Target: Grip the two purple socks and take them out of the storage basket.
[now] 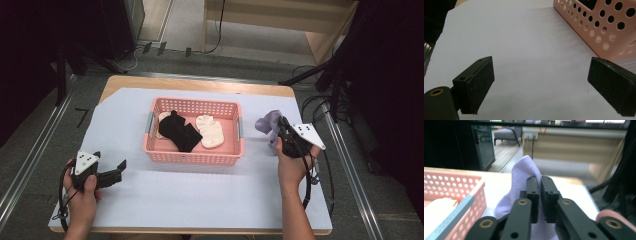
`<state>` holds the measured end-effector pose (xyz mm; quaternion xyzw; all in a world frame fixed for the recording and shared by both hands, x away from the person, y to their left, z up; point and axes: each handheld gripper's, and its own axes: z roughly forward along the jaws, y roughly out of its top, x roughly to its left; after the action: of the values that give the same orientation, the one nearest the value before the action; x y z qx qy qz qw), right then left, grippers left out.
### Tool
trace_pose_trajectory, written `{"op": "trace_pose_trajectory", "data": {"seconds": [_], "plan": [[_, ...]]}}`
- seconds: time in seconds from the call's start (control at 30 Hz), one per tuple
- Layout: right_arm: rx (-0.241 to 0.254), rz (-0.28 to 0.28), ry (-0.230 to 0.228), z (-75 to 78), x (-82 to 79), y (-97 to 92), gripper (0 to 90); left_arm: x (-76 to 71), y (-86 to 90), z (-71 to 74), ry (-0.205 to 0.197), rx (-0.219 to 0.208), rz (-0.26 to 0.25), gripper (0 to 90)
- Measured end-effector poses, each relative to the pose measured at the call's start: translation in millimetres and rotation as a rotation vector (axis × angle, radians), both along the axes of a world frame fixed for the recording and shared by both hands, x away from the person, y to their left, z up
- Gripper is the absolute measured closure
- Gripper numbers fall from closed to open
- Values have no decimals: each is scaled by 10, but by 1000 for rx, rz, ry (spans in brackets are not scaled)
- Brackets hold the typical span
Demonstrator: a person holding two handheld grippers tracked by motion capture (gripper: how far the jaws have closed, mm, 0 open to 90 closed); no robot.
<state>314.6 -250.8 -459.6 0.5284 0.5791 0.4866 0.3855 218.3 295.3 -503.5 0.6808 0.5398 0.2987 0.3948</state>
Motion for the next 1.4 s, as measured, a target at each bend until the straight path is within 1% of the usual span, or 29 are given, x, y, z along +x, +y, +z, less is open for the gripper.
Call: {"op": "trace_pose_trajectory", "data": {"seconds": [0.03, 0.07, 0.1, 0.17, 0.27, 0.33, 0.37, 0.4, 0.57, 0.6, 0.73, 0.77, 0.87, 1.07, 1.2, 1.33, 1.4], "plan": [[40, -7, 16, -50, -21, -15, 717, -1, 0, 0, 0, -1, 0, 78], [40, -7, 16, -50, -21, -15, 717, -1, 0, 0, 0, -1, 0, 78], [47, -4, 13, -75, -32, -29, 683, -1, 0, 0, 0, 0, 0, 78], [88, 7, 14, -115, -76, -49, 609, -1, 0, 0, -1, -1, 0, 77], [85, -15, 18, -165, -134, -77, 511, -1, 0, 0, -1, -1, 0, 78], [77, -27, 19, -198, -179, -113, 495, -1, -1, 0, -1, -1, 0, 78], [78, -23, 21, -209, -198, -131, 489, -1, -1, 0, -1, -1, 0, 78], [92, -22, 22, -227, -236, -157, 477, 0, -2, -1, -3, -1, 2, 77], [103, -29, 38, -297, -385, -278, 388, -1, -4, -1, -4, 2, 3, 78], [102, -24, 38, -314, -413, -305, 375, -1, -5, -2, -4, 1, 3, 78], [122, -8, 49, -362, -529, -409, 316, -2, -5, -2, -4, 2, 3, 78], [128, -5, 52, -370, -561, -432, 306, -3, -5, 0, -3, 4, 4, 78], [124, -1, 48, -395, -681, -503, 285, -2, -4, 0, -3, 2, 4, 78], [154, 1, 60, -454, -875, -653, 266, -2, -3, -1, -5, 1, 3, 77], [139, 17, 66, -499, -992, -732, 241, -3, -1, 1, -1, -1, 3, 78], [105, 3, 71, -554, -1103, -804, 235, -2, -1, 1, -2, 0, 2, 78], [106, -3, 80, -585, -1149, -848, 230, -1, 0, 1, -1, -1, 2, 77]]}}
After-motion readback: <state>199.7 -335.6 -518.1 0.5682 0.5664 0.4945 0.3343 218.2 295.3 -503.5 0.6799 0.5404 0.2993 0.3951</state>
